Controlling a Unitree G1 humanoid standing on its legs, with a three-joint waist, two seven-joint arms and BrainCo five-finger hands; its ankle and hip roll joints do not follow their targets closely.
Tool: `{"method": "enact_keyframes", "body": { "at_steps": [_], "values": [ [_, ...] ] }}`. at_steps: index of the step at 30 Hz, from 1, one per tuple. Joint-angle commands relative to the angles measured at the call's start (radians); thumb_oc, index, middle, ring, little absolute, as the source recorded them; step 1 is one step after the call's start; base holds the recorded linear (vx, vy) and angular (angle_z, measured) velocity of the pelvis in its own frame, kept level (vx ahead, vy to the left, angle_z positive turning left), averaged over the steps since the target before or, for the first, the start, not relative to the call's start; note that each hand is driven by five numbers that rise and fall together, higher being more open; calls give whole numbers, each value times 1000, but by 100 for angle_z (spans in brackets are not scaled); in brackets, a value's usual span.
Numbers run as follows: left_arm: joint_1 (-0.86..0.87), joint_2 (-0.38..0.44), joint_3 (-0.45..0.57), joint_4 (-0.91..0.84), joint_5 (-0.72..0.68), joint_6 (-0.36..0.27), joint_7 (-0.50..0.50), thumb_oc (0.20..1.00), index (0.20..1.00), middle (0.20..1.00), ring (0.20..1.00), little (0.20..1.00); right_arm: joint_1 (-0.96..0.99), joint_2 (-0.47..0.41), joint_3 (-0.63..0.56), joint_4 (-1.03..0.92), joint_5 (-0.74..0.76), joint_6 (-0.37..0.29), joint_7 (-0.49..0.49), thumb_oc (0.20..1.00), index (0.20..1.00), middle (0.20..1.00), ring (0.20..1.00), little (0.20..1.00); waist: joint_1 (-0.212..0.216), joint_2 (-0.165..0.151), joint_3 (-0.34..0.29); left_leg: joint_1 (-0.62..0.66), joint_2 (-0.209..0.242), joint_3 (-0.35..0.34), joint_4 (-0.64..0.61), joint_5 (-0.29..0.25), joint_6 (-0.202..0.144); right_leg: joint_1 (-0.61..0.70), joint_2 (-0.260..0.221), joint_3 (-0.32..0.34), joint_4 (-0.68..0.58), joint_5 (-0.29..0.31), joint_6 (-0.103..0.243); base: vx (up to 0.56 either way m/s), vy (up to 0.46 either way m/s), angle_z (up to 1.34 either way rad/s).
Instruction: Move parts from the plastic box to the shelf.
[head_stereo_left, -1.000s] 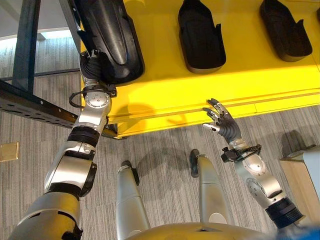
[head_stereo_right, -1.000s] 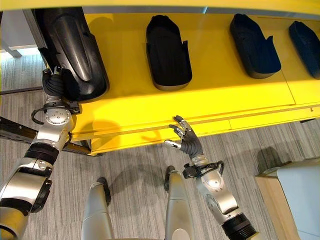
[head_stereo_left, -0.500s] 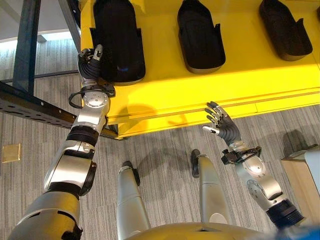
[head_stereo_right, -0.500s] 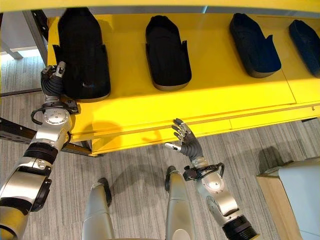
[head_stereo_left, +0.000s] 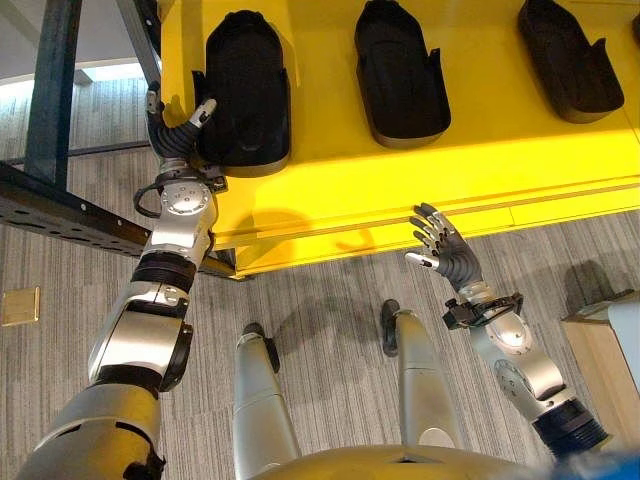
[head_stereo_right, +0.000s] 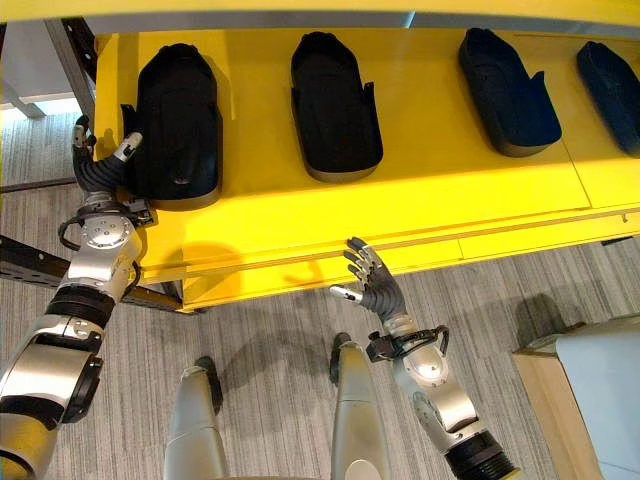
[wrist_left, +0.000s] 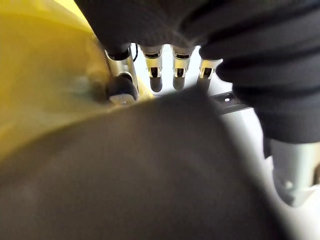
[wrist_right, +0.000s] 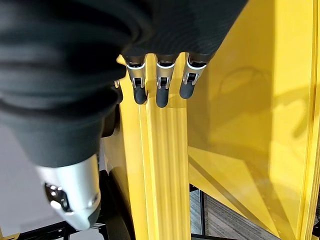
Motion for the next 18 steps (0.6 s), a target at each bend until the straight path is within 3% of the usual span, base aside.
{"method": "enact_keyframes", "body": {
  "at_steps": [1,18],
  "values": [
    [69,-1,49,61,-60,-2,4,1000,1000,1000,1000,1000,-19,-56,-15,-61,7,-39,6,1000,1000,1000,1000,1000,16,10,13,-23,38,17,-69,62,9,13,-33,6,-27,11,13,0,0,0],
    [190,-13,114,-226,-25,-65,40,1000,1000,1000,1000,1000,-4,-53,-44,-66,5,-39,2,1000,1000,1000,1000,1000,37,13,6,-22,28,17,-64,52,15,17,-35,8,-22,4,12,0,0,0]
  ]
}}
